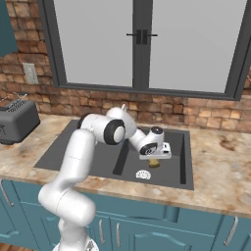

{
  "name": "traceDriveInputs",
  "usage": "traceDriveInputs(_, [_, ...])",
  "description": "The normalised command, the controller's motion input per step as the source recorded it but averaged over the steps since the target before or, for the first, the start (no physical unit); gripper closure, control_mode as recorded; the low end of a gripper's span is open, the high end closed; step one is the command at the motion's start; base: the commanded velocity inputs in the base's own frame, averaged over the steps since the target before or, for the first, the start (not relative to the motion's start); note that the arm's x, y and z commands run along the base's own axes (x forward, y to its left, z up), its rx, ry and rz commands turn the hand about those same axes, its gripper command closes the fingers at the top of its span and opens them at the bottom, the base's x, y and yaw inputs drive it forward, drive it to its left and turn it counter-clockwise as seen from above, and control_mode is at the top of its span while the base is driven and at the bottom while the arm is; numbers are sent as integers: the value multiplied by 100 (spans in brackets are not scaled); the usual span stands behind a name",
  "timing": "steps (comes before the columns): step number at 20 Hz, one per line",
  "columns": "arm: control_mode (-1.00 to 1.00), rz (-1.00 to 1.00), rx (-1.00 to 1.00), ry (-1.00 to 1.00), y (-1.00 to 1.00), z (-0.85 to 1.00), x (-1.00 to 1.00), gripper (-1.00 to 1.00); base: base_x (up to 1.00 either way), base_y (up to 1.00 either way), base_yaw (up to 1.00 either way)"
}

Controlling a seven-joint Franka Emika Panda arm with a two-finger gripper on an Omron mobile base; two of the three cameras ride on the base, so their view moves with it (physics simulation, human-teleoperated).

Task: Soak the sponge with water for a few seconds and then drop it inside the sink.

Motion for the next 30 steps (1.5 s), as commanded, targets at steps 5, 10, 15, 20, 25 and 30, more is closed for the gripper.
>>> traceDriveInputs(5, [-100, 0, 0, 0, 0, -26, 0, 100, 0, 0, 0])
traceDriveInputs(10, [-100, 0, 0, 0, 0, -22, 0, 100, 0, 0, 0])
traceDriveInputs(15, [-100, 0, 0, 0, 0, -7, 0, 100, 0, 0, 0])
traceDriveInputs(20, [-100, 0, 0, 0, 0, 0, 0, 100, 0, 0, 0])
traceDriveInputs(25, [-100, 0, 0, 0, 0, 0, 0, -100, 0, 0, 0])
traceDriveInputs(30, [-100, 0, 0, 0, 0, 0, 0, -100, 0, 0, 0])
